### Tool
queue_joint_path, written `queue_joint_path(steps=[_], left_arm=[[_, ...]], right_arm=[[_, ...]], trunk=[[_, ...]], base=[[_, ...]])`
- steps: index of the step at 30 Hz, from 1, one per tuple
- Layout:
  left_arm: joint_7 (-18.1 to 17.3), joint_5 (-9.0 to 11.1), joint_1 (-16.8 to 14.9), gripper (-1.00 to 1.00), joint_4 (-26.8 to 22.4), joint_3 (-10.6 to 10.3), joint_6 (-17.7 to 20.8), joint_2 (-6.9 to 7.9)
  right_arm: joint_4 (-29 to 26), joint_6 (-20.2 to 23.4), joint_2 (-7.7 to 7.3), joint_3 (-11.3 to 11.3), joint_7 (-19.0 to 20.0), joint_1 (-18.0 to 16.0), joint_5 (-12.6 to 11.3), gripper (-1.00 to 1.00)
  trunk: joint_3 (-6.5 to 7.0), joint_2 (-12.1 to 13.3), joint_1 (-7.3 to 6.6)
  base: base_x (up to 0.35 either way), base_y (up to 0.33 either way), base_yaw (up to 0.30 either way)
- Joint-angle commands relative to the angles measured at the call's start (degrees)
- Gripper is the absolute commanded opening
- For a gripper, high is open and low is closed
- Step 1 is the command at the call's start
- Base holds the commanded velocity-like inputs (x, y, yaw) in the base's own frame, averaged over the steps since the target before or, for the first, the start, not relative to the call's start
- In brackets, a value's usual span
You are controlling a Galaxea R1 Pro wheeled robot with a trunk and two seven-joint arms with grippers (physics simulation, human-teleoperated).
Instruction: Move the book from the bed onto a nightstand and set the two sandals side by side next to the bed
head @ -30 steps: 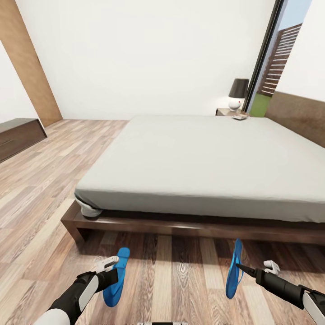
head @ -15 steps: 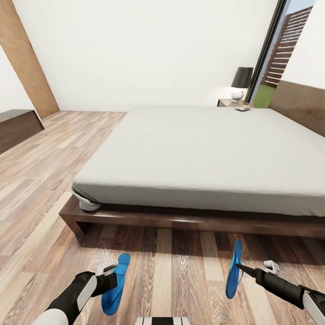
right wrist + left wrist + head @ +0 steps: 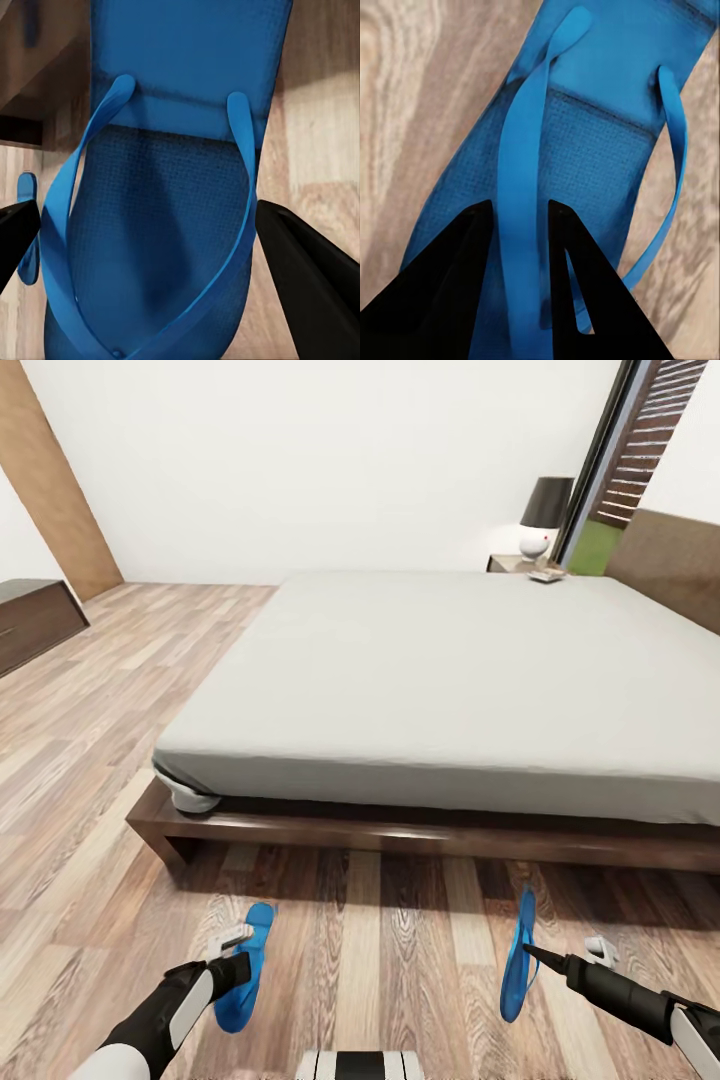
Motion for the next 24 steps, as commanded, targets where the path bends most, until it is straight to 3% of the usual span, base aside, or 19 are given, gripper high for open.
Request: queue_joint_path(steps=[1,24], left_arm=[[0.9,0.8,0.0,-1.0,-0.1,0.0,0.1,-0.01],[1.9,1.0,0.0,-1.0,-0.1,-0.2,-0.1,-0.22]], right_arm=[[0.0,0.5,-0.01,-0.1,0.1,0.0,-0.4,-1.0],[0.0,0.5,-0.01,-0.1,0.1,0.0,-0.4,-1.0]], trunk=[[-0.27,0.0,0.01],[-5.36,-0.3,0.6]], base=[[0.0,0.0,0.0],[0.0,0.0,0.0]])
